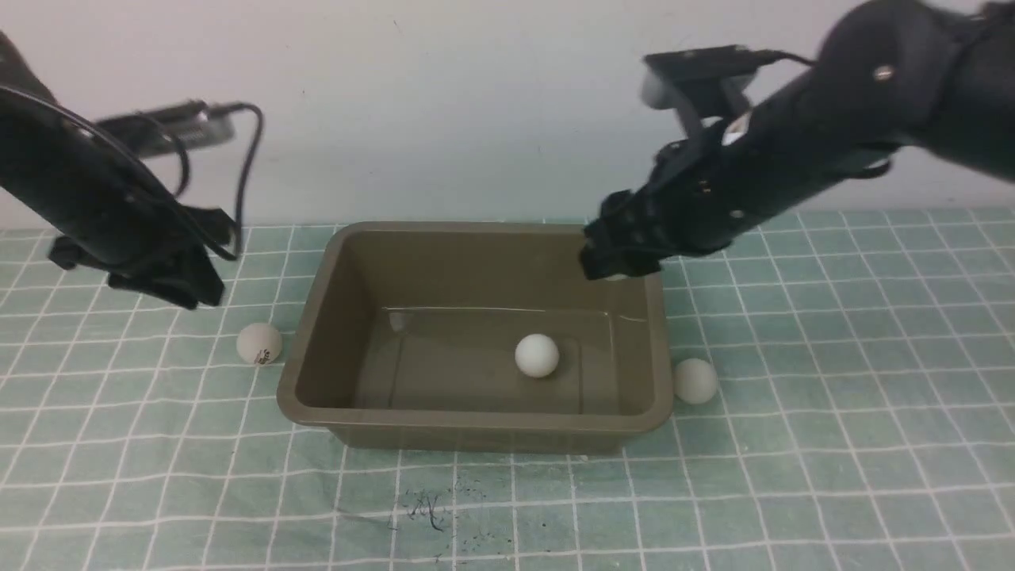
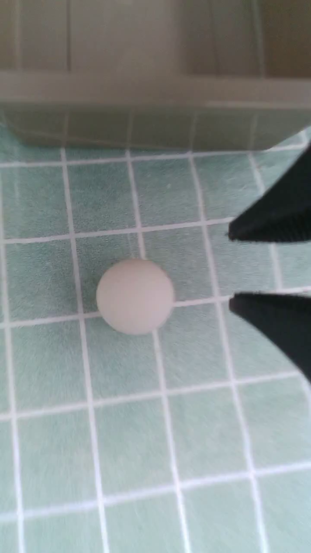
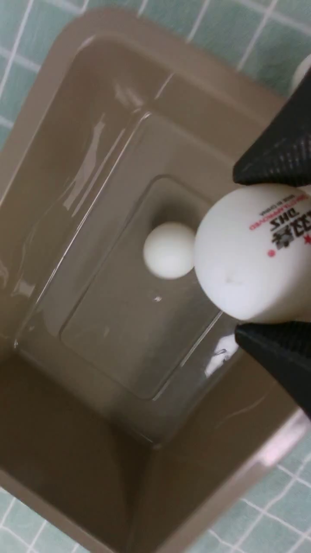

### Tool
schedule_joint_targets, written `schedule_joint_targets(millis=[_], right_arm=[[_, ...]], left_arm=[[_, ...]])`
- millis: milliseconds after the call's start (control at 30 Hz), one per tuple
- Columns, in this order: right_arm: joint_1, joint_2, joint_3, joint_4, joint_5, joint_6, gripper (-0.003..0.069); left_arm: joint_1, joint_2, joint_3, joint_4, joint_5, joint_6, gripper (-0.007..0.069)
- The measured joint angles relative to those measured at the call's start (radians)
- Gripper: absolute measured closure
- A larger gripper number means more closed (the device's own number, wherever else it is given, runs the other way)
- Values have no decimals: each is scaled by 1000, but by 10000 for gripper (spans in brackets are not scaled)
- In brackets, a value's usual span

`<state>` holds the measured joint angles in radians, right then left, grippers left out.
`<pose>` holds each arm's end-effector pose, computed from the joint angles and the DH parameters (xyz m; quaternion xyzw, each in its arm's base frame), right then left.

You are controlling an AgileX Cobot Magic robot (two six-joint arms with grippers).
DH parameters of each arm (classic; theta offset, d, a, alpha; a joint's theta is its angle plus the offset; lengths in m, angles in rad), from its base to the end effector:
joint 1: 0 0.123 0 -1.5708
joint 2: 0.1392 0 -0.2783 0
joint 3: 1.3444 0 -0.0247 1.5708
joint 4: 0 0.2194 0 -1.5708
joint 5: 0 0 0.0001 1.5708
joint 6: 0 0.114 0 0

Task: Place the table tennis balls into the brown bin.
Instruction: 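Reach for and grasp a ping pong ball on the table, then release the ping pong ball into the bin and lift the gripper away, then reach for and grasp a ping pong ball on the table beside the basket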

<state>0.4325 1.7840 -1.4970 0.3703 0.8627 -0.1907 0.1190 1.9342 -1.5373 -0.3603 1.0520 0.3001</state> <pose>0.3251 0.1846 0.2710 -0.2148 0.9303 0.1940 0.2254 0.3775 0.0100 0.2181 0.0167 0.9810 -0.1391 0.1345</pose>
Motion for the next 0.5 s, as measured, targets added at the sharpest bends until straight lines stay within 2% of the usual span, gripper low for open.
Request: schedule_joint_targets(millis=[167, 200, 267, 300, 333, 400, 467, 500], right_arm=[[0, 69, -139, -39, 115, 36, 101], [-2, 69, -155, -54, 144, 41, 85], [-9, 62, -198, -104, 200, 58, 64], [-27, 42, -229, -168, 247, 86, 71], [-38, 29, -234, -197, 270, 99, 85], [-70, -4, -235, -256, 307, 120, 137], [-118, -40, -229, -294, 353, 132, 235], [-145, -54, -222, -301, 365, 134, 294]], left_arm=[[-46, 105, 0, 8, -104, 5, 159], [-48, 118, 0, 11, -123, 5, 119], [-50, 139, 0, 13, -155, 4, 85], [-50, 162, 0, 23, -186, 1, 70], [-50, 175, 0, 26, -199, -3, 77], [-50, 197, 0, 34, -200, -6, 145], [-49, 210, -4, 45, -193, -4, 286], [-49, 210, -18, 53, -182, -4, 281]])
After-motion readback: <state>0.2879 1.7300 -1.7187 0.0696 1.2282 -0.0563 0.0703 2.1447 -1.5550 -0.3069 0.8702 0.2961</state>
